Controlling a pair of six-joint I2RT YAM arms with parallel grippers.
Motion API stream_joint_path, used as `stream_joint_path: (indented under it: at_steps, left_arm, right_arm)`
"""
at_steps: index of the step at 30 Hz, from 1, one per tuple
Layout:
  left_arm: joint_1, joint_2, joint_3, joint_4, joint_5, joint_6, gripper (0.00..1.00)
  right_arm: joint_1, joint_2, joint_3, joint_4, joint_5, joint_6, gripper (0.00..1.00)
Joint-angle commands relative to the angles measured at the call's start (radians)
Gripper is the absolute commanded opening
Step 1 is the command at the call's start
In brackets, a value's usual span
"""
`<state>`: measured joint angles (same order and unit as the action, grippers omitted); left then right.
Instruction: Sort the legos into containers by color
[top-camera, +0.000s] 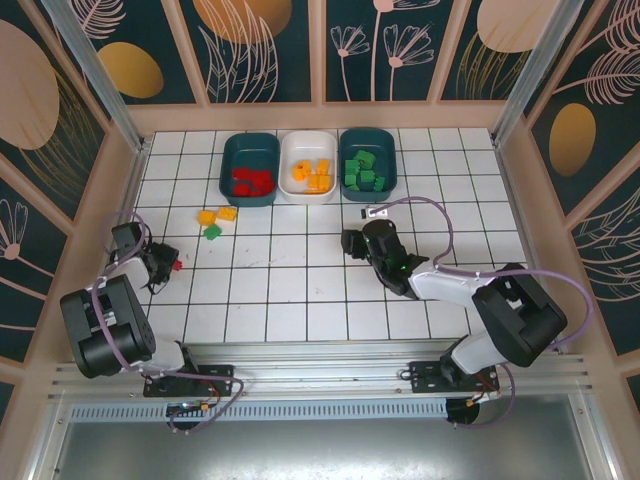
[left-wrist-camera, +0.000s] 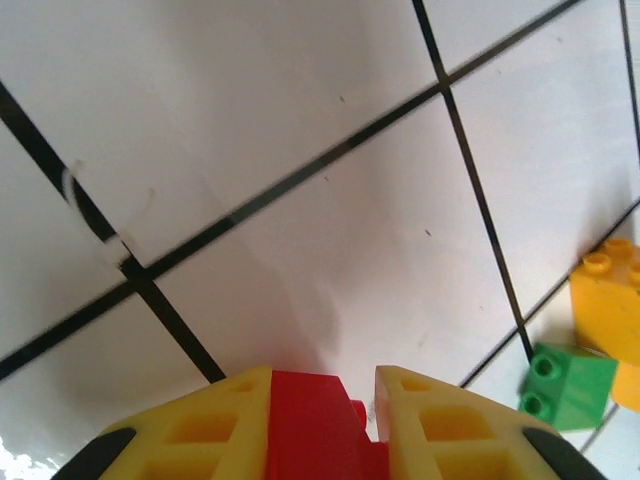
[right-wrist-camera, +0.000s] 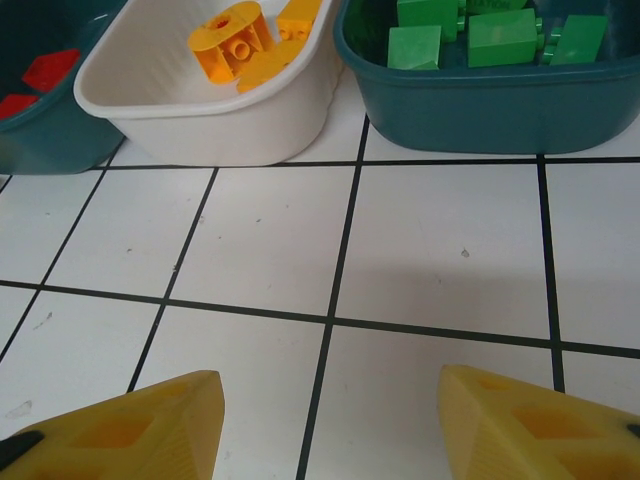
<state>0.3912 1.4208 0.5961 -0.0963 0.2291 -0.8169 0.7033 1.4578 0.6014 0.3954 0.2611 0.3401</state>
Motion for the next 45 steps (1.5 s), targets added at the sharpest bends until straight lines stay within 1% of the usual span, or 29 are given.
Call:
stream_joint_path:
  at_steps: [1,5,9,11,15,17,20,23,24,26,28,30,31,32,33,36,38,40,42,45]
  left_arm:
    - [-0.03,-0.037,0.006,0.016,0.054,-0.01,0.25]
    - [-0.095,-0.067,0.057,-0.004,0.06,-0.029,0.24]
    - [-0.157,-0.081,0.12,0.006,0.102,-0.067,0.24]
    - [-0.197,-0.059,0.177,0.025,0.125,-0.074,0.25]
    - [-0.307,0.084,0.339,0.042,0.157,-0.059,0.25]
    - [-0.363,0.165,0.425,0.072,0.134,-0.065,0.24]
    - [-0.406,0.281,0.567,0.082,0.088,-0.071,0.24]
    - [-0.427,0.409,0.718,0.043,0.052,-0.052,0.27]
    - [-0.428,0.447,0.775,0.011,0.041,-0.046,0.3]
    - [-0.43,0.518,0.855,-0.003,0.056,-0.03,0.4]
    - [-0.436,0.555,0.916,-0.028,0.058,-0.007,0.57]
    - [-0.442,0.558,0.947,-0.036,0.072,0.027,0.71]
    - [-0.443,0.546,0.95,-0.043,0.071,0.046,0.76]
    - [-0.445,0.519,0.936,-0.051,0.065,0.068,0.84]
    - [-0.445,0.486,0.908,-0.056,0.042,0.087,0.89]
    - [-0.446,0.323,0.702,-0.04,-0.09,0.142,0.98]
    - [-0.445,0.205,0.522,-0.005,-0.166,0.169,0.98]
    - [-0.446,0.159,0.4,0.015,-0.199,0.194,0.99]
    - [-0.445,0.16,0.319,0.032,-0.203,0.22,0.99]
    - [-0.445,0.173,0.268,0.072,-0.233,0.246,0.98]
  right_arm:
    - [0.01,0.014,0.032,0.016,0.017,0.0,0.59]
    - [0.011,0.017,0.035,0.015,0.017,-0.001,0.59]
    - [0.011,0.019,0.036,0.014,0.017,-0.003,0.59]
    - [0.012,0.022,0.038,0.014,0.016,-0.001,0.59]
    - [0.018,0.033,0.044,0.012,0.017,-0.004,0.59]
    - [0.019,0.04,0.047,0.011,0.022,-0.007,0.59]
    - [0.026,0.051,0.055,0.007,0.032,-0.013,0.59]
    - [0.033,0.053,0.058,0.0,0.055,-0.026,0.59]
    - [0.035,0.052,0.058,-0.002,0.061,-0.029,0.59]
    - [0.034,0.052,0.06,-0.005,0.072,-0.033,0.59]
    - [0.035,0.048,0.058,-0.006,0.072,-0.035,0.6]
    - [0.036,0.044,0.057,-0.006,0.072,-0.036,0.6]
    - [0.036,0.044,0.057,-0.006,0.072,-0.036,0.6]
    - [0.036,0.044,0.057,-0.007,0.074,-0.035,0.6]
    - [0.036,0.042,0.057,-0.006,0.076,-0.036,0.6]
    - [0.037,0.042,0.057,-0.004,0.071,-0.035,0.6]
    - [0.037,0.044,0.058,-0.004,0.067,-0.033,0.6]
    - [0.041,0.043,0.06,-0.006,0.063,-0.03,0.61]
    - [0.045,0.041,0.058,-0.003,0.058,-0.027,0.61]
    - [0.052,0.037,0.058,-0.001,0.056,-0.027,0.62]
